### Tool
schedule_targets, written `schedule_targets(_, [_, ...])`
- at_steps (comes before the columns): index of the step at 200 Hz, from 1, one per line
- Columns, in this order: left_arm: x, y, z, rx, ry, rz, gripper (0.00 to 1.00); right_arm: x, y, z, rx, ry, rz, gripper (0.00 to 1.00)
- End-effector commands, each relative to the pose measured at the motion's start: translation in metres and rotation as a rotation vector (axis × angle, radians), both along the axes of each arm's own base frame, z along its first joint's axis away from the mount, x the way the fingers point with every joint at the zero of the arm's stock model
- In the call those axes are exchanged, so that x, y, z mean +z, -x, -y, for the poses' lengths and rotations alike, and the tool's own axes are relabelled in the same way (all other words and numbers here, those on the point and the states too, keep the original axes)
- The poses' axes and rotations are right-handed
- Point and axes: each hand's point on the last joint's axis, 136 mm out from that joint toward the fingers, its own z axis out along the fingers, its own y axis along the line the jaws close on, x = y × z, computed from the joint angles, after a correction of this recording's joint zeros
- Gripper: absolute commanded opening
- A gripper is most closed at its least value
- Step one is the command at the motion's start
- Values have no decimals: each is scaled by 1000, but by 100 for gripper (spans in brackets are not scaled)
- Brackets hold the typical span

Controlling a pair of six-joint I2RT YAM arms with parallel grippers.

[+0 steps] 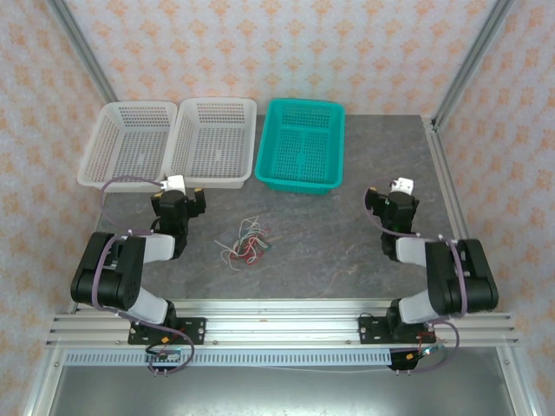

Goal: Untangle the cables

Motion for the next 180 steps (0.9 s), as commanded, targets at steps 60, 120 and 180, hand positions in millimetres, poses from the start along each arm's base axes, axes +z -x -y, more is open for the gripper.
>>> schedule_targets(60, [68, 42, -26, 182, 7, 51, 100, 104, 66, -50, 80, -589, 60, 90])
schedule_targets(120, [108, 97, 73, -53, 587, -116, 100, 94, 86, -195, 556, -687, -328, 87])
schedule_targets(180, [48, 158, 129, -51, 983, -414, 75, 58, 99, -309, 759, -456, -563, 85])
